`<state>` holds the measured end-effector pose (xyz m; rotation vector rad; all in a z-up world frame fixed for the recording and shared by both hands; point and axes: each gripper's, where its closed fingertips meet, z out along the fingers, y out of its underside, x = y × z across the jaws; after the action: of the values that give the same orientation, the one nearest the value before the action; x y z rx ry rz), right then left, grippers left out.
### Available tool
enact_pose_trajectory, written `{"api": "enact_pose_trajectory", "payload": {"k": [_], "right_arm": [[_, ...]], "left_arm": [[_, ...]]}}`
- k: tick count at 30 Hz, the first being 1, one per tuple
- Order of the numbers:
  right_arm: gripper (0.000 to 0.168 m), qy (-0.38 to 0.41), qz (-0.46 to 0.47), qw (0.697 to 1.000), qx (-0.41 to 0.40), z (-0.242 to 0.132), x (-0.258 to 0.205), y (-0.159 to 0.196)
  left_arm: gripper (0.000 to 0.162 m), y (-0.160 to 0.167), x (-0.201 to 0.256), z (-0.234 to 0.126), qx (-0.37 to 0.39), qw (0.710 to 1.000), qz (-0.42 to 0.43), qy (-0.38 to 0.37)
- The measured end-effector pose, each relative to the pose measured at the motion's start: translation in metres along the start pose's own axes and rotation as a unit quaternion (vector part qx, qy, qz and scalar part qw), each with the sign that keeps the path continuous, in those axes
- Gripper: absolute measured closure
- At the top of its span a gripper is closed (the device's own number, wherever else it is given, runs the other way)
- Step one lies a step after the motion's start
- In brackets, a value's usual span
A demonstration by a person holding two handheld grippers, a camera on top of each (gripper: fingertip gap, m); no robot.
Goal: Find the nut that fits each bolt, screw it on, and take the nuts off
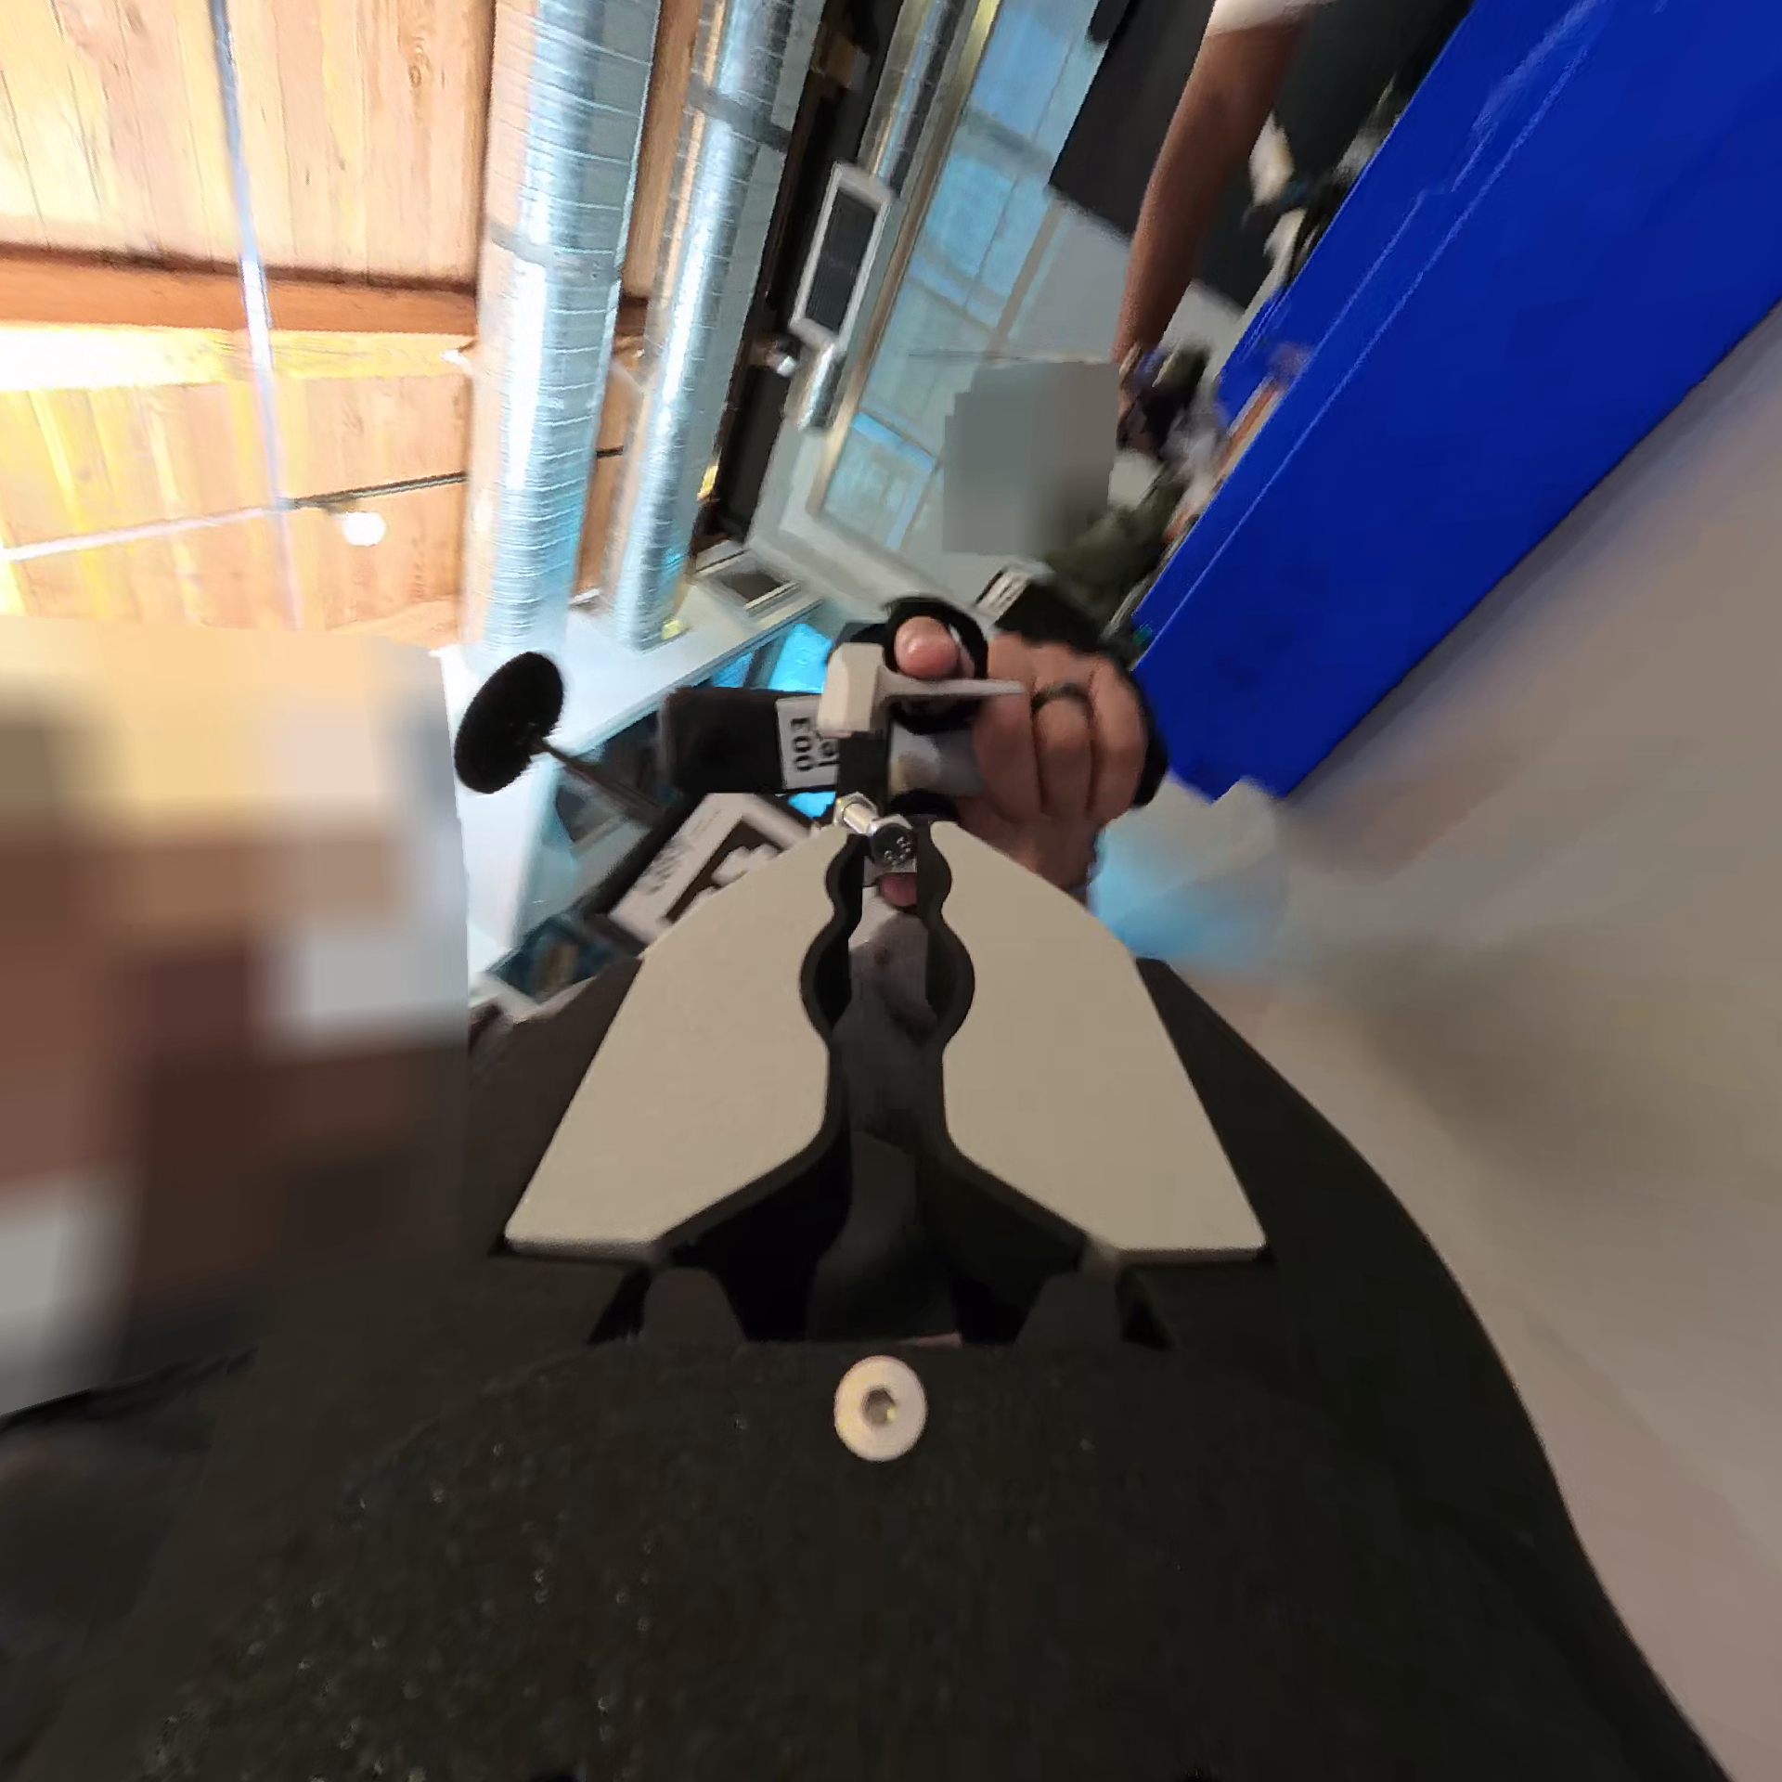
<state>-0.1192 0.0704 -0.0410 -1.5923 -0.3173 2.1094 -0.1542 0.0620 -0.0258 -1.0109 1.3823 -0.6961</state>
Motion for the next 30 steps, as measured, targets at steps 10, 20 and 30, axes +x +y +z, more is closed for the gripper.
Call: {"api": "enact_pose_trajectory", "payload": {"k": [10,20,30], "right_arm": [[0.158,0.14,-0.268,0.952,0.034,-0.008,-0.012,-0.023],[0.158,0.194,-0.358,0.913,0.014,0.0,-0.002,-0.016],[0.158,0.189,-0.36,0.913,0.024,-0.001,-0.005,-0.018]], "left_arm": [[0.103,0.01,-0.003,0.015,0.022,0.875,-0.458,0.154],[0.111,0.023,-0.015,0.019,0.039,0.8,-0.577,0.16],[0.12,0.024,-0.011,0.02,0.042,0.775,-0.602,0.186]]}}
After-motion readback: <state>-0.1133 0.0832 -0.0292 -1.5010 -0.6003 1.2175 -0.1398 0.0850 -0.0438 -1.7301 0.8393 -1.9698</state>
